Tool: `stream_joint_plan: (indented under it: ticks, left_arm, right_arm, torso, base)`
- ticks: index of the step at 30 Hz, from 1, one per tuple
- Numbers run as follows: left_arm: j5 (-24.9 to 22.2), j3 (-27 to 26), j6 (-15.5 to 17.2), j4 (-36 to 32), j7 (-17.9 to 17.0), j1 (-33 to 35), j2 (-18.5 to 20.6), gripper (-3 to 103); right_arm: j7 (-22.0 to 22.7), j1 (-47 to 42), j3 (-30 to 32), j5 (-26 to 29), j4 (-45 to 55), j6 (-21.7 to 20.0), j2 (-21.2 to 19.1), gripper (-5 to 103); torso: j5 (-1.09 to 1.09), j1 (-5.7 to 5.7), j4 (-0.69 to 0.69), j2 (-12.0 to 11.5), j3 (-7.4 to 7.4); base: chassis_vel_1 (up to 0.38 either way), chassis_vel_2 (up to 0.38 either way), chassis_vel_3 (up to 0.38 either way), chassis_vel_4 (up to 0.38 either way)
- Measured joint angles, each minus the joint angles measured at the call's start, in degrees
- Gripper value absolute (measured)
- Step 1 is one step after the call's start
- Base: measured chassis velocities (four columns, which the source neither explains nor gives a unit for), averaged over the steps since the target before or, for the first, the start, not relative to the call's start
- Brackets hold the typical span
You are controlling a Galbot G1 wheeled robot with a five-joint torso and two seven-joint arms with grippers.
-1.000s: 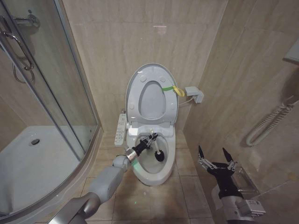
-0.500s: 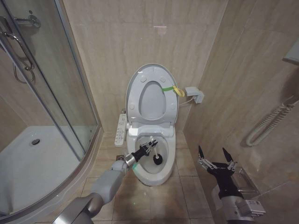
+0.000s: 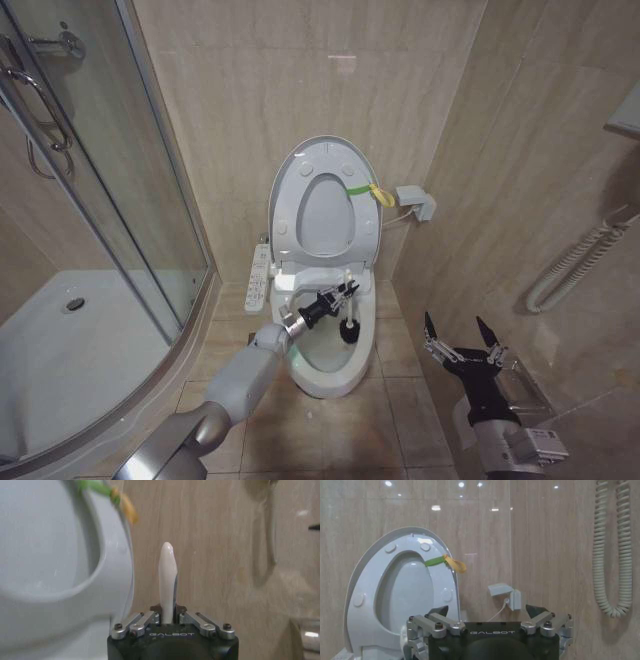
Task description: Open the toilet lid, clean the toilet bowl with a toilet brush, close the toilet lid, and flush.
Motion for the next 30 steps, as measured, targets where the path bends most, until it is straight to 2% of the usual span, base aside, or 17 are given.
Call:
stream_joint_plan:
  ticks: [8, 11, 14, 20, 25, 30]
  left_arm:
    - [0.5, -3.0, -0.4, 7.0, 2.2, 1.3, 0.4, 17]
    - [0.8, -3.7, -0.5, 7.6, 2.4, 1.5, 1.2, 17]
    - [1.0, -4.2, -0.7, 5.1, 2.4, 2.6, 2.5, 17]
    - [1.8, -5.8, -0.4, -6.7, 0.9, 9.6, 5.1, 17]
    - [2.9, -7.0, -1.1, -8.4, 0.5, 12.2, 4.5, 17]
    - [4.3, -8.3, -1.7, -6.1, 1.5, 12.7, 3.1, 17]
  right_arm:
    - [0.0, 0.0, 0.0, 0.0, 0.0, 0.0, 0.0, 100]
    - [0.0, 0.0, 0.0, 0.0, 0.0, 0.0, 0.0, 100]
    - [0.0, 0.0, 0.0, 0.0, 0.0, 0.0, 0.0, 100]
    - [0.0, 0.0, 0.0, 0.0, 0.0, 0.0, 0.0, 100]
    - [0.0, 0.0, 0.0, 0.0, 0.0, 0.0, 0.0, 100]
    - [0.0, 0.0, 0.0, 0.0, 0.0, 0.0, 0.0, 100]
  torso:
    - [-0.01, 0.0, -0.01, 0.0, -0.02]
    - [-0.01, 0.0, 0.02, 0.0, -0.01]
    - [0.0, 0.0, 0.0, 0.0, -0.01]
    - [-0.02, 0.0, 0.0, 0.0, 0.0]
    - [-0.01, 0.0, 0.02, 0.0, -0.01]
    - [0.0, 0.0, -0.02, 0.0, -0.01]
  base:
    - [0.0, 0.0, 0.0, 0.0]
    - [0.0, 0.0, 0.0, 0.0]
    - [0.0, 0.0, 0.0, 0.0]
    - [0.0, 0.0, 0.0, 0.0]
    - [0.0, 0.0, 0.0, 0.0]
    - [0.0, 0.0, 0.0, 0.0]
